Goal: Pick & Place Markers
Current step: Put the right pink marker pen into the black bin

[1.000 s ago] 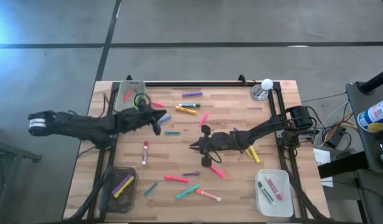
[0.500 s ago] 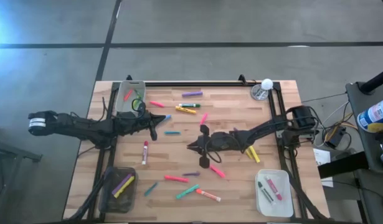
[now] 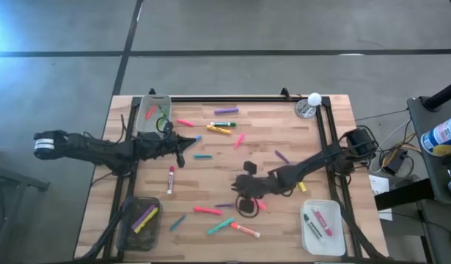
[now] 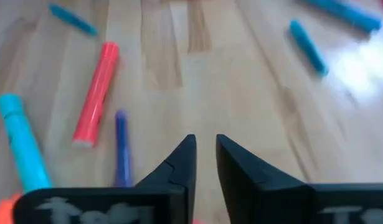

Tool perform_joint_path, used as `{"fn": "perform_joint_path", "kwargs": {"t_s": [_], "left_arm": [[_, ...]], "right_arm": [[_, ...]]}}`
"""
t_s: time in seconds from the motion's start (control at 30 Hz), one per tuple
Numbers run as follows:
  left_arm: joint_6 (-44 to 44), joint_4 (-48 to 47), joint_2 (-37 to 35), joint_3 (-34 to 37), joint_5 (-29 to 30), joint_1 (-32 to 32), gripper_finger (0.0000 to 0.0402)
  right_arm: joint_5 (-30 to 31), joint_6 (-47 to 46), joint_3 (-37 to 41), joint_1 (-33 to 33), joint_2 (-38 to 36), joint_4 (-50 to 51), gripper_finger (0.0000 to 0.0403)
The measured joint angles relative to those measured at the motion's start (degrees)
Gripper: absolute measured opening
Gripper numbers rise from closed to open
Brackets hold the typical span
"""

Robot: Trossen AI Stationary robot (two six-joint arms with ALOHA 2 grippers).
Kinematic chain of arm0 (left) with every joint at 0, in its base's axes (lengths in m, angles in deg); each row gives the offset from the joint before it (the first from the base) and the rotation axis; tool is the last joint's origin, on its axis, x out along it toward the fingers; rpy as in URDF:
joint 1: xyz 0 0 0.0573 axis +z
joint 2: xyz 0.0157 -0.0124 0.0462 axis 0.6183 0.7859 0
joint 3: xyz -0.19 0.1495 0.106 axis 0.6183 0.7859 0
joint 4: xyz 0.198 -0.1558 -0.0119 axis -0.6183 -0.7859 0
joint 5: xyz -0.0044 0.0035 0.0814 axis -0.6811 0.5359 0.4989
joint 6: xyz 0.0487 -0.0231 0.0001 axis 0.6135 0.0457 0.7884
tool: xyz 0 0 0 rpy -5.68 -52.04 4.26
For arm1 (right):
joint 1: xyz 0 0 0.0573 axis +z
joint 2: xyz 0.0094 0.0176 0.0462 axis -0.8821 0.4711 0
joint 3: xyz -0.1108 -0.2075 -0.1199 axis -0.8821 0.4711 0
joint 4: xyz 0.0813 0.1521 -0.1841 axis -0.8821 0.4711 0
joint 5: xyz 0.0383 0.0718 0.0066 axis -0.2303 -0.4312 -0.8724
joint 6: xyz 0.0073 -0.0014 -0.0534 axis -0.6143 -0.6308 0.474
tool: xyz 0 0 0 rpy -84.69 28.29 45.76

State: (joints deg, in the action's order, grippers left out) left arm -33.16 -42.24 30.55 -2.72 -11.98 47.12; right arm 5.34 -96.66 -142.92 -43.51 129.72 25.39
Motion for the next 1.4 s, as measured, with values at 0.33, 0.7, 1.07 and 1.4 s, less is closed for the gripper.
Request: {"fn": "perform_joint_path", "kwargs": {"t_s": [0.33,0.7,1.07,1.4], "left_arm": [[0.91,-0.03,0.02,0.42,0.02,0.00,0.0000],[1.63,0.00,0.09,0.87,0.11,0.00,0.0000],[0.12,-0.29,0.09,1.01,-1.77,-0.02,0.0000],[-1.11,-0.46,0.09,1.01,-2.45,-0.02,0.0000]], "right_arm": [[-1.97,-10.60,-7.38,7.43,0.00,12.77,0.0141],[1.96,-19.43,-13.03,14.68,0.04,25.61,0.0199],[-0.36,-35.37,-6.96,12.56,0.17,33.14,0.0210],[-2.32,-41.19,-1.22,12.56,0.22,32.11,0.0174]]}}
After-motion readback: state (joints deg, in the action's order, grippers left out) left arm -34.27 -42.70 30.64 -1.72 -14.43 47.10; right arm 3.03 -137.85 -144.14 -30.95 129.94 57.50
